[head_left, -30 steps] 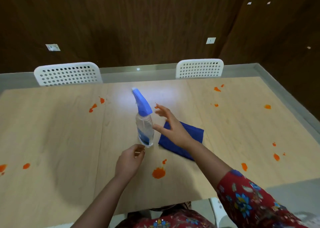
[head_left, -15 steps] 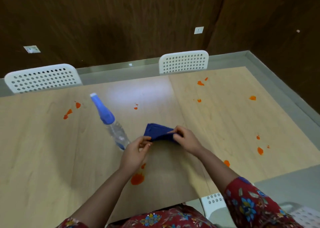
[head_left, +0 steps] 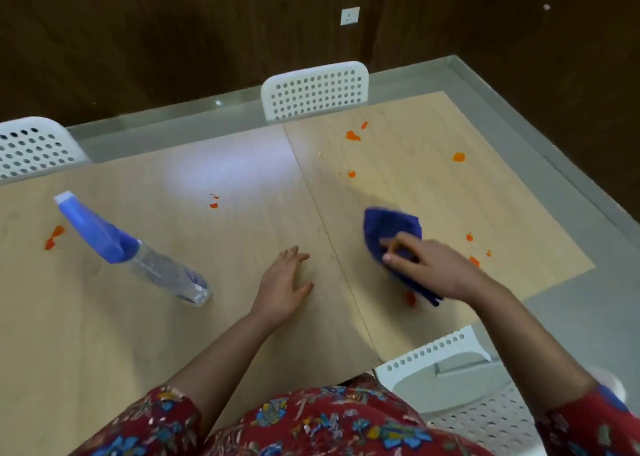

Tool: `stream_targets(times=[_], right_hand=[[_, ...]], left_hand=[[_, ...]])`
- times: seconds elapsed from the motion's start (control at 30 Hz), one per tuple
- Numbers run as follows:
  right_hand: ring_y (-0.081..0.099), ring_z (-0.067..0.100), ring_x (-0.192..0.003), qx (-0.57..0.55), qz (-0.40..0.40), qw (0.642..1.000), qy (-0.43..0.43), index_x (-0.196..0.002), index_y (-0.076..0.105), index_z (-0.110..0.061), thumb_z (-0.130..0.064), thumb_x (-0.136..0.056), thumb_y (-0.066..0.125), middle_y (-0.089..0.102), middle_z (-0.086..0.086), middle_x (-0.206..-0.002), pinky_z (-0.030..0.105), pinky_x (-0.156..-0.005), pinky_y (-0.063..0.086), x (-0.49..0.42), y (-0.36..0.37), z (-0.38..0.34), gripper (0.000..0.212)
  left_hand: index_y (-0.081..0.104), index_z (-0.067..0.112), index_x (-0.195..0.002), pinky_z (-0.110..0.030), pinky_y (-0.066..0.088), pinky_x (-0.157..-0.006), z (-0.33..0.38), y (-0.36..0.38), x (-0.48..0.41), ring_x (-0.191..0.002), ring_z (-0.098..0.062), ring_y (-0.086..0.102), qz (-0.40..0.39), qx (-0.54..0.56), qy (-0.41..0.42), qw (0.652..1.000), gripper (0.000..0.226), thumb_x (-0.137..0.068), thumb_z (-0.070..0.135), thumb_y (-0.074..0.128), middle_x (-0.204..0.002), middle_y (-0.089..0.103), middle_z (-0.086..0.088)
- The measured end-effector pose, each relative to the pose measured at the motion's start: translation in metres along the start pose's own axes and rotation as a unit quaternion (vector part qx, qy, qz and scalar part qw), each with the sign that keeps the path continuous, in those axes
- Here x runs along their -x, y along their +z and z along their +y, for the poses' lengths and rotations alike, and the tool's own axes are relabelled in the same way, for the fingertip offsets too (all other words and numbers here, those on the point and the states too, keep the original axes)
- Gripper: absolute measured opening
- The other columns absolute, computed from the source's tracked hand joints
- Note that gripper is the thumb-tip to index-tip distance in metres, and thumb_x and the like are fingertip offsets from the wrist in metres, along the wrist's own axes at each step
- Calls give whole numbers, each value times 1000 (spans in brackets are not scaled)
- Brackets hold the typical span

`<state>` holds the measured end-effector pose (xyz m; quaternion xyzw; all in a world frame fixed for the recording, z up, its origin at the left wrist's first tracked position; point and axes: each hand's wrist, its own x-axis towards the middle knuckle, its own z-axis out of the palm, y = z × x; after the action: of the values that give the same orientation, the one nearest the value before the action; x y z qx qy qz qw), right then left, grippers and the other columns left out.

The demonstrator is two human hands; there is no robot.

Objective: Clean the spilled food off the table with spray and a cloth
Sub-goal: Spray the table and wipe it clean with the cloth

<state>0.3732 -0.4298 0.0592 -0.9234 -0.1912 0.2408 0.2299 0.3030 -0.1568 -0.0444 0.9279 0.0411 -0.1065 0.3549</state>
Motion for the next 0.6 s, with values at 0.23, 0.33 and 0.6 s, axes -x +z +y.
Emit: stream_targets(times=[0.23,0.33,0.6], right_hand=[[0,32,-149,159,97,976,110,-150,18,-42,-64,-93,21,2,-7,-163,64,-112,4,-46,118,22,61],[0,29,-149,188,90,973,102,-152,12,-43,-62,-95,14,2,-9,-162,69,-110,0,-35,151,26,60],[5,24,-150,145,187,946,220,-154,8,-32,-52,-92,-1,4,-5,-162,48,-120,10,-38,109,93,65]], left_hand=[[-18,30,-151,-44,-14,-115,13,39,-8,-144,-16,-26,-107,-154,-9,982,89,-92,64,39,-155,-32,6],[-28,30,-146,-45,-18,-113,12,44,-6,-140,-16,-34,-125,-200,-11,972,100,-85,74,38,-150,-41,5],[-40,30,-136,-47,-23,-109,9,37,-13,-133,-21,-44,-196,-196,2,961,124,-71,82,51,-142,-51,2]])
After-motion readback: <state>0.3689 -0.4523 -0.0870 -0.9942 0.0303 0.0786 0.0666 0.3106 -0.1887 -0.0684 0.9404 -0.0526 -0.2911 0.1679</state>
